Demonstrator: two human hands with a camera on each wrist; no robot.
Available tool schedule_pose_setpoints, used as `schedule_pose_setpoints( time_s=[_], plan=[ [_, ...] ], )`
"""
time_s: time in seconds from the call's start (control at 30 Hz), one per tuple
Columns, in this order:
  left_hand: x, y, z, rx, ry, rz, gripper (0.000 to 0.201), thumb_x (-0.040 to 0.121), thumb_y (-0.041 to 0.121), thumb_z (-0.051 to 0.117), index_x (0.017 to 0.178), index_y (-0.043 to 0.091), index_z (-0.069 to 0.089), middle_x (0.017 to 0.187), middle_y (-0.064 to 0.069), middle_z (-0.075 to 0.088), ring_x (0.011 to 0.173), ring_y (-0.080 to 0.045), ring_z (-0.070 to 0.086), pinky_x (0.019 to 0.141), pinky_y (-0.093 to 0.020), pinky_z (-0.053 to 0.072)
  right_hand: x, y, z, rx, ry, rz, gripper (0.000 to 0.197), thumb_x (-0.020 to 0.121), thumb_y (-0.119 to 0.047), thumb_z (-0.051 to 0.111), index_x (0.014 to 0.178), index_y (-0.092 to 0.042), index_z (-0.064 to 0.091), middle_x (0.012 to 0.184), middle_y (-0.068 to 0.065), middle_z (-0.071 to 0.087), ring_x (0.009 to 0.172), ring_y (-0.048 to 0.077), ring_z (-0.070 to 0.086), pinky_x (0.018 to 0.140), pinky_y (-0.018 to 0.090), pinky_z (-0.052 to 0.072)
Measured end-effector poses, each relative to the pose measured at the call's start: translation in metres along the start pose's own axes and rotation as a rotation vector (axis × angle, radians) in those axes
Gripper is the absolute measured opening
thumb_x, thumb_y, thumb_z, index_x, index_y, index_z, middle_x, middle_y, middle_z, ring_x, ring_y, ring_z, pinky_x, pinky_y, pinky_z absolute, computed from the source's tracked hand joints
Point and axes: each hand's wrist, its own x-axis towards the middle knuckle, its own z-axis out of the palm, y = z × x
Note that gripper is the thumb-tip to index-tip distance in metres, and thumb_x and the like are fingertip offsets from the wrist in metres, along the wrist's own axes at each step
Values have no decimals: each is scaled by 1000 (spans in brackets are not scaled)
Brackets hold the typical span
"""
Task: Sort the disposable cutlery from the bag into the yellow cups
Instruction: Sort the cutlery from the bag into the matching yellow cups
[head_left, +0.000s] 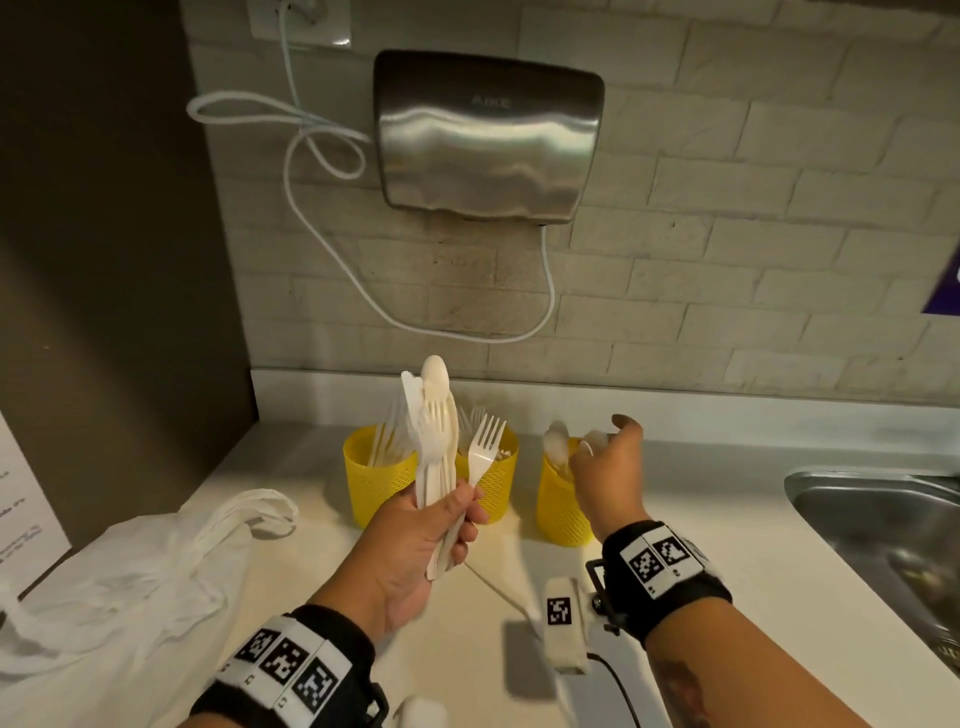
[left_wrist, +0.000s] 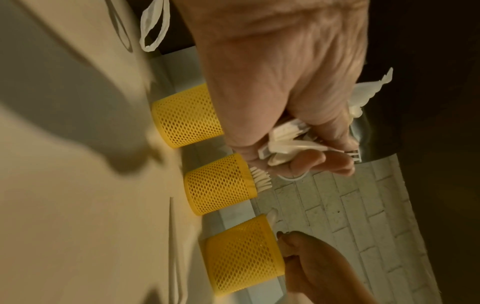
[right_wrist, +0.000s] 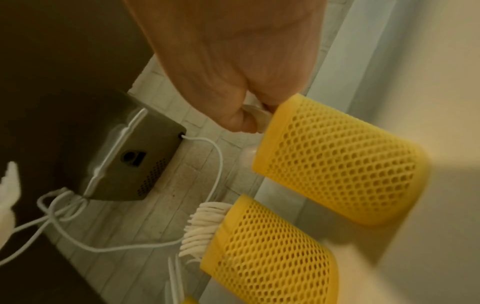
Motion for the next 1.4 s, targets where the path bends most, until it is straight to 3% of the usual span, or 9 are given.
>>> schedule_pose_setpoints(
  time_s=[0.1, 0.23, 0.37, 0.43, 0.5, 0.63, 0.77, 1.17, 1.4],
  plan=[
    [2, 1, -1, 44, 26, 29, 13, 91, 16, 63, 99, 5, 63, 67, -6, 65, 56, -12, 54, 50, -21, 44, -1, -4, 2, -71, -38, -42, 70, 88, -20, 64, 146, -11, 25, 123, 4, 46, 121, 25, 49, 97, 38, 46],
    [7, -3, 1, 215, 95, 137, 6, 96, 15, 59, 95, 9, 59, 68, -5, 61, 55, -13, 50, 50, -25, 40, -24, -23, 8, -205, 64, -336, 62, 84, -34, 65, 138, -15, 41, 129, 2, 48, 121, 19, 47, 102, 34, 41],
    [9, 1, 16, 222, 126, 128, 17, 101, 12, 46, 91, 16, 59, 63, -3, 57, 48, -12, 46, 49, -25, 35, -82, -45, 24, -149, -446, -260, 59, 74, -66, 64, 110, -19, 62, 100, -6, 66, 90, 6, 62, 80, 26, 52],
    [11, 4, 24, 99, 151, 50, 29, 100, 14, 40, 76, 15, 56, 54, 0, 52, 46, -13, 44, 54, -24, 30, -102, -47, 33, -27, -637, -112, 33, 81, -51, 70, 82, -20, 60, 67, -11, 62, 56, 0, 58, 54, 16, 46],
    [13, 4, 24, 86, 174, 39, 34, 99, 21, 39, 73, 13, 60, 53, 0, 56, 54, -18, 49, 58, -28, 33, -106, -45, 40, 25, -612, -95, 28, 89, -41, 66, 73, -20, 55, 60, -10, 56, 48, 1, 52, 48, 16, 41],
    [5, 2, 6, 452, 85, 256, 15, 99, 18, 51, 111, 18, 61, 66, -1, 59, 55, -12, 51, 51, -28, 40, -105, -48, 48, 283, -555, 88, 29, 100, -24, 52, 85, 1, 56, 60, 8, 56, 47, 20, 50, 46, 30, 41],
    [-3, 4, 3, 364, -21, 280, 18, 102, 17, 45, 114, 22, 57, 66, -11, 45, 53, -14, 40, 45, -26, 32, -105, -57, 48, 479, -577, 175, 22, 102, -15, 45, 96, 2, 56, 67, 18, 59, 49, 30, 50, 42, 33, 37],
    [3, 3, 3, 369, 110, 336, 16, 102, 23, 47, 108, 22, 62, 68, -3, 59, 53, -15, 47, 47, -27, 39, -106, -60, 51, 666, -509, 339, 22, 103, -17, 43, 110, -1, 58, 76, 14, 65, 49, 21, 56, 41, 29, 38],
    [-4, -1, -9, 436, 59, 292, 10, 101, 19, 50, 101, 12, 57, 67, -7, 52, 49, -11, 42, 45, -23, 37, -59, -83, 53, 821, -248, 372, 21, 98, 3, 34, 103, -10, 50, 83, 12, 58, 71, 21, 57, 68, 35, 47]
  ],
)
